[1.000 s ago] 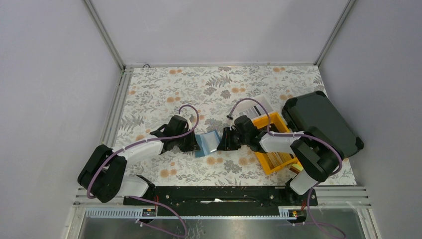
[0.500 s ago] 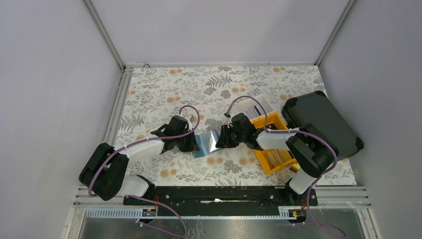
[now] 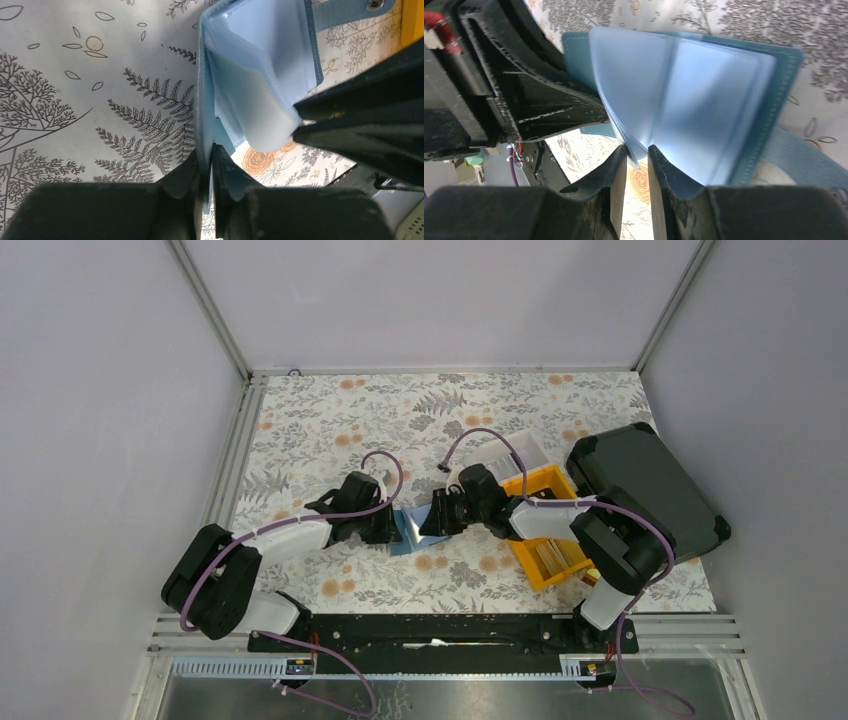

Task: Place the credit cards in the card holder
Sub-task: Open the card holder at the center of the board.

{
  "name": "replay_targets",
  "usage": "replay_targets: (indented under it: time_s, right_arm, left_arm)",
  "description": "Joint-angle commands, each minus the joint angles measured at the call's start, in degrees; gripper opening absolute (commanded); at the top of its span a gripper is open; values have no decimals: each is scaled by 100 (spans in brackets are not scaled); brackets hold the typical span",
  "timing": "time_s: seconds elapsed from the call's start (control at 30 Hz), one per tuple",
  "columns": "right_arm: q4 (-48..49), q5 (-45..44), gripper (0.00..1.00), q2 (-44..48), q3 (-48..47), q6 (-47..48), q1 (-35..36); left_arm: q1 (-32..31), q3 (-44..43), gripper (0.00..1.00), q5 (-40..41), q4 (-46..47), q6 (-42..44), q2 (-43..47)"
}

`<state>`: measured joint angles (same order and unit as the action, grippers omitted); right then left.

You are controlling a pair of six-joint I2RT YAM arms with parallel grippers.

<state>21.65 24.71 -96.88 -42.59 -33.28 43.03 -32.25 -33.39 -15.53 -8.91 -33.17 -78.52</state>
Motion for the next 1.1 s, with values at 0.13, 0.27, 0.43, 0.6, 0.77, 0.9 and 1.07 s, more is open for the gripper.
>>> replay_targets:
  time_s: [0.13,0.27,0.43,0.6,0.77,0.9,1.07]
  right_arm:
    - [467,220,28,-156,-241,28,173]
    - [564,294,27,-214,-280,-3,230]
    - [690,356,27,-299,-355,-14,315]
    - [868,383,27,-425,-420,-51,372]
    - [1013,310,27,-515,-466,-150,381]
    - [1123,227,27,-579,-578,-209,382]
    - [1166,103,27,-800,-878,-202,382]
  left_arm:
    - [8,-215,32,767,-77,-99,539]
    - [13,-183,46,1180,-433,-150,1088]
    - [34,-44,57,1527,-532,-288,1846]
    - [101,-74,62,1518,-400,-287,1715]
    - [131,-76,63,1181,-66,-341,1375]
    - [146,-16,61,1228,11,-357,1349]
    - [179,91,59,1356,-20,-366,1549]
